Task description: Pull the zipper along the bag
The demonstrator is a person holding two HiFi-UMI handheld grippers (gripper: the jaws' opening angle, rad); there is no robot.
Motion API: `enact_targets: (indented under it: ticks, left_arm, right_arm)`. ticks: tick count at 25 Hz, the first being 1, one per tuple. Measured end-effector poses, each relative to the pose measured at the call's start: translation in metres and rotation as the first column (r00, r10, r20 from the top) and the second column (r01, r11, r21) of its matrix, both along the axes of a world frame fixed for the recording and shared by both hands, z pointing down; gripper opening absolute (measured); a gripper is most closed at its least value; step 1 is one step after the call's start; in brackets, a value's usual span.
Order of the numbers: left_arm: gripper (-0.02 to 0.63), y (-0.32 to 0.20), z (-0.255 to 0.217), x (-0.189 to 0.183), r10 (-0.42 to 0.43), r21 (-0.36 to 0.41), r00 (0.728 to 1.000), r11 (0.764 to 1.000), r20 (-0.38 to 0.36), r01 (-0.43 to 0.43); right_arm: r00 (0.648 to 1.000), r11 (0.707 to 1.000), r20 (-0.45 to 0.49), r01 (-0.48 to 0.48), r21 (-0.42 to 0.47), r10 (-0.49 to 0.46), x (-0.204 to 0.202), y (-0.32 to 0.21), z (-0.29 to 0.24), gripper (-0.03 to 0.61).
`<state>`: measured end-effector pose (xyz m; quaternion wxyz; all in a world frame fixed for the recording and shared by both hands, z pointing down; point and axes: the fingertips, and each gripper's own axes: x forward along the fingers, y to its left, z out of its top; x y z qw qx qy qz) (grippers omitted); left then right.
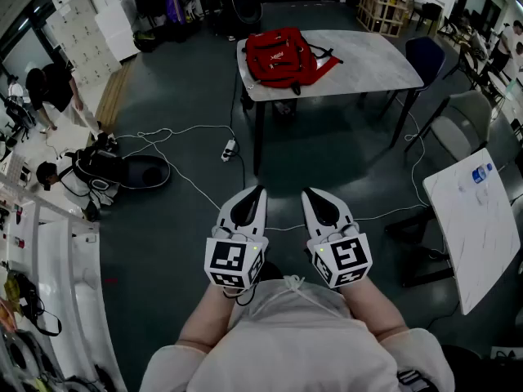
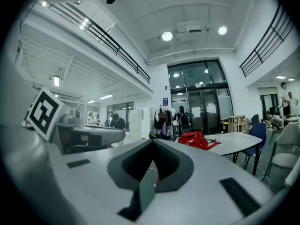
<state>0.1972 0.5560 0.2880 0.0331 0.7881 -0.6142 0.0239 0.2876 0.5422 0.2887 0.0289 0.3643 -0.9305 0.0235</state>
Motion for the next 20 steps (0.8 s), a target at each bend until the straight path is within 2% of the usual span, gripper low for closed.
enact_targets:
  ticks: [11,14,20]
  left_arm:
    - [0.020,-0.005,0.007,0.000,-0.005,-0.012,1.000,1.000,-0.014,0.004]
    - [0.020,-0.007,0.011,0.001,-0.004,-0.020,1.000,1.000,-0.018,0.004]
    - [0.020,-0.018,0.017,-0.003,-0.008,-0.040,0.999,0.999,-0.033,0.007]
  right_arm:
    - [1.000,1.000,0.027,0.004,-0.014,-0.004,-0.001,-0.005,0.004,0.025]
    - [0.998,0.999,0.064,0.004,-0.035,-0.001,0.000,-0.007,0.005,0.025]
    - [0.998,0.997,0.065,0.007,-0.075,-0.002,-0.003,-0.022,0.014,0.025]
